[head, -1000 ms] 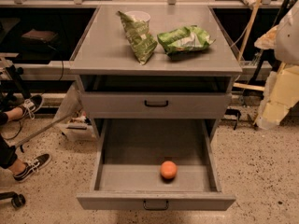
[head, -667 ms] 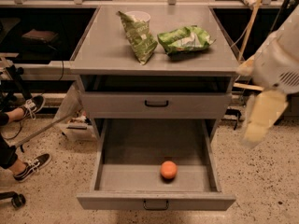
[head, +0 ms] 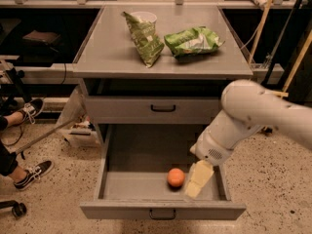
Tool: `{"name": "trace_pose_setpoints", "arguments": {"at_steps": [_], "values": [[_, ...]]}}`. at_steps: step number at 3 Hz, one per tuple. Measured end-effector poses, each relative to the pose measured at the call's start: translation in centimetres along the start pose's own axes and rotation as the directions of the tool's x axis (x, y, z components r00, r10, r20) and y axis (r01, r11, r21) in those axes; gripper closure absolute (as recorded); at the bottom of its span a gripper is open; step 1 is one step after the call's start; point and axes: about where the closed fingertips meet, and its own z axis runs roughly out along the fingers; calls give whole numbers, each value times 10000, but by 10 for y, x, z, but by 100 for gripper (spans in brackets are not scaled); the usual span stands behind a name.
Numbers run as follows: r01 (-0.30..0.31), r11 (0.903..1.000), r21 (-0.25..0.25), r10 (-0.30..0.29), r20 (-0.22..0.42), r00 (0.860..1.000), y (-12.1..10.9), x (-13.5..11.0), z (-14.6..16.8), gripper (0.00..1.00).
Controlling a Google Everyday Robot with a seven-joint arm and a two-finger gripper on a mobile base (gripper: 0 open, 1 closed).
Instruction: Pick orange from middle drawer and place on counter
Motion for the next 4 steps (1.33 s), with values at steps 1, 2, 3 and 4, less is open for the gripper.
{"name": "trace_pose_setpoints", "arguments": {"at_steps": [1,2,3,4], "values": [[-1037,9943,252,1013,827,9914,-41,3,54,0],[-1393,9758,1685,1028,2088,9725,-85,0,48,0],[-1553,9603,2316,944,2541,9626,-102,-9,42,0],[-1553,9603,2316,944,2542,9625,-102,-9,42,0]]}}
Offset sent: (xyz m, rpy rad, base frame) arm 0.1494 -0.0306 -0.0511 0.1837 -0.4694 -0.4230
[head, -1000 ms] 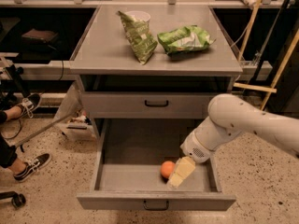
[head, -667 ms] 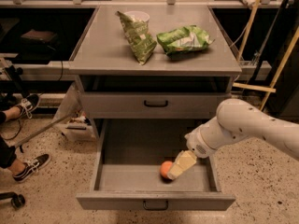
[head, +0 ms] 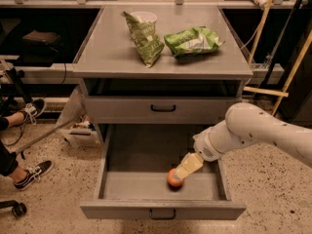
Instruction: Pick orange from middle drawer and place on counter
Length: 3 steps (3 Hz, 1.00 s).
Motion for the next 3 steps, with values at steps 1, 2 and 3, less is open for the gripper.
{"name": "trace_pose_setpoints", "arguments": {"at_steps": [1,2,3], "values": [[-224,9997,-85,230,728,9971,-26,2,19,0],[-961,9951,243,879,2312,9689,-95,18,30,0],[-1162,9926,353,1027,2672,9582,-120,17,36,0]]}}
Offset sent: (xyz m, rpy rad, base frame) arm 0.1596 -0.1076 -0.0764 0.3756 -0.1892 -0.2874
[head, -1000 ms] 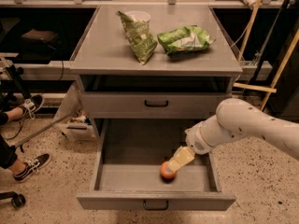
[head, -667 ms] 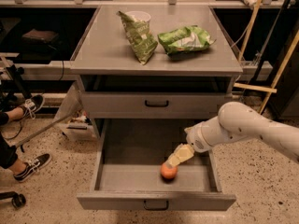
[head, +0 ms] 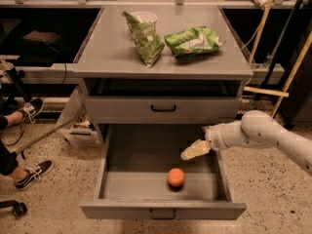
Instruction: Pick orange from middle drawer and place on counter
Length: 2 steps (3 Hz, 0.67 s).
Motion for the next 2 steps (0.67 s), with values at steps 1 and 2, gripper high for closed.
{"name": "trace_pose_setpoints", "arguments": {"at_steps": [1,2], "values": [[143,9998,146,-139,-331,9994,9,1,12,0],[253,9978,615,-164,-1418,9898,24,23,48,0]]}}
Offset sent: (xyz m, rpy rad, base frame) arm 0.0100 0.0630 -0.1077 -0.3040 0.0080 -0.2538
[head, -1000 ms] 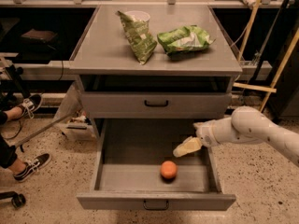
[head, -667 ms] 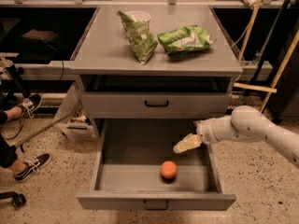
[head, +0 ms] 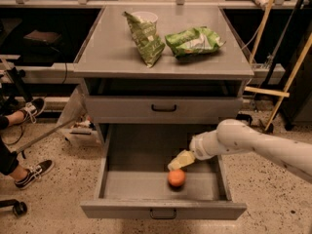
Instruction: Pick orange from middle drawer and place on counter
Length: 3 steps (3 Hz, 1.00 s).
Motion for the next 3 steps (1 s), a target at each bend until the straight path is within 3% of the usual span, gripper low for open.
{"name": "trace_pose_setpoints", "arguments": {"at_steps": [1,2,3], "values": [[-999,9919,779,1038,-482,9934,-6,14,50,0],[-1574,9786,1328,1583,32,9874,-21,-4,57,0],[-1587,9784,1324,1595,42,9872,-21,-3,57,0]]}}
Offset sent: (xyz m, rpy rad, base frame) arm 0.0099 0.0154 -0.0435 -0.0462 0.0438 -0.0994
